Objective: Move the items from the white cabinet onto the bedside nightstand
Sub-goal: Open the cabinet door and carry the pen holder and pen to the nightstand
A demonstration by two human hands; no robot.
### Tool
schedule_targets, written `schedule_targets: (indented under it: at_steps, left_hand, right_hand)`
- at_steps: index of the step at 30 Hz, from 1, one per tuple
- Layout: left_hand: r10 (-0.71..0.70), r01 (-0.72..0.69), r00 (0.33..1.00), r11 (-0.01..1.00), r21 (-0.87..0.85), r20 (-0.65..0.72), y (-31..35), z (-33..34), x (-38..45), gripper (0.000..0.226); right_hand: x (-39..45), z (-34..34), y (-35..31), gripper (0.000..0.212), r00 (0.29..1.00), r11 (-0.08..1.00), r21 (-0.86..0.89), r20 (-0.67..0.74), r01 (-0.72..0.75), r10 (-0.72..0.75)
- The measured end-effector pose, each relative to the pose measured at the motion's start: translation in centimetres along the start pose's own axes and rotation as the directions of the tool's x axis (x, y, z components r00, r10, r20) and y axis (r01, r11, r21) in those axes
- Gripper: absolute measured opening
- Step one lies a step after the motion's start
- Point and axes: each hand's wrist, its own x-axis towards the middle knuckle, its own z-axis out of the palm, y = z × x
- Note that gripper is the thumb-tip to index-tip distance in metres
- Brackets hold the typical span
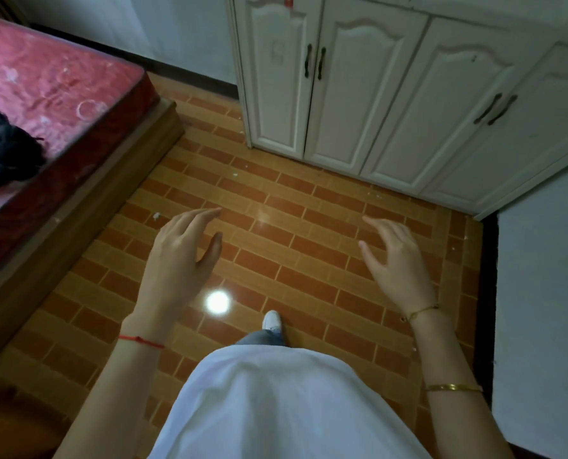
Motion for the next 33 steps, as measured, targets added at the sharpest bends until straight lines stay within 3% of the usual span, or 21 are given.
schedule_targets:
  at_steps: [13, 25, 33]
  left_hand:
    - [0.043, -0.042, 0.997, 0.999, -0.022, 0.06, -4.7, 4.4, 25.4, 0.039]
    - [-0.003, -0.002, 0.996, 0.999, -0.049, -0.089, -4.0, 9.5, 51.5, 0.036]
    - [-0.072, 0.068, 0.995, 0.996, -0.056, -0.073, -5.5, 10.8, 61.5, 0.038]
  right_hand:
    - [24.7, 1.6, 2.0, 0.041, 0.999, 0.999, 0.029, -0.042, -0.014, 0.015]
    - [52.9, -1.1, 7.4, 0.039, 0.996, 0.998, -0.006, -0.063, 0.065, -0.065]
    - [65.0, -1.2, 6.7, 0.04, 0.992, 0.993, -0.001, -0.027, 0.121, -0.121]
